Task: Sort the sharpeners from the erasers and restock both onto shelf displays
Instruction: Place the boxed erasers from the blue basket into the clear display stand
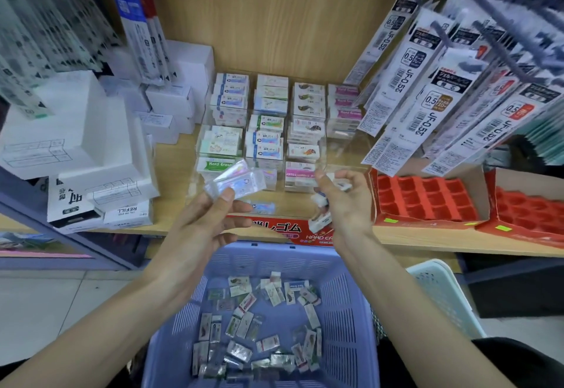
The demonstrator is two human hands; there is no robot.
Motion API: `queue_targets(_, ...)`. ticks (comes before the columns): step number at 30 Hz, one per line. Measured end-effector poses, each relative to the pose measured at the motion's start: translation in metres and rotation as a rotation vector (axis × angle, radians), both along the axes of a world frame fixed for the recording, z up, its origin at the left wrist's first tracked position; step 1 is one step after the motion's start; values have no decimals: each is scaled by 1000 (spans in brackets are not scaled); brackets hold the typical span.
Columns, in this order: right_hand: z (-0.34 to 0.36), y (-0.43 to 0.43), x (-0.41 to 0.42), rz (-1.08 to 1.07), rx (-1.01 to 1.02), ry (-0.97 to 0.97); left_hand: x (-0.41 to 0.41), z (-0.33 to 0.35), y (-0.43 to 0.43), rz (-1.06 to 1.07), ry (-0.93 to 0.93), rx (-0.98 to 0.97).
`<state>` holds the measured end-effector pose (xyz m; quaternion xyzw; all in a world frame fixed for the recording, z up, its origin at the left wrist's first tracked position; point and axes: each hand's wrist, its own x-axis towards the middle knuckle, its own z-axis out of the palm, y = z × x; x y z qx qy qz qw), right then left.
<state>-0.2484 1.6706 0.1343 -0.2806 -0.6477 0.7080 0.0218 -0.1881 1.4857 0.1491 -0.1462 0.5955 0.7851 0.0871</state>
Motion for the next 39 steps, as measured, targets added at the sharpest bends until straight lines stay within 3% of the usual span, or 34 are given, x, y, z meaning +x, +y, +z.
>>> queue_targets(6,0,-7,-17,18,85,-14,-8,2,-8,8,9,35)
queue_targets(11,-7,-16,-24,40,303,-45,-9,6,-2,-18,7,19)
queue_targets(15,1,-10,-24,181,549,-85,-10,9,2,-27,22,17)
queue_targets(23,17,2,-11,424,837,-101,-10,12,-1,-57,42,14)
queue_targets(25,22,4,-2,397,727,-15,-9,14,-1,-79,53,2)
queue_targets(29,42,8,20,351,-266,-41,-6,14,1,-93,47,-8)
queue_targets(31,46,12,27,415,-494,-72,-4,12,2,-99,36,2)
queue_targets(33,47,11,35,517,-489,-78,-2,10,3,-108,27,28)
queue_targets(39,46,-6,50,695,-49,-8,2,4,5,-243,11,81)
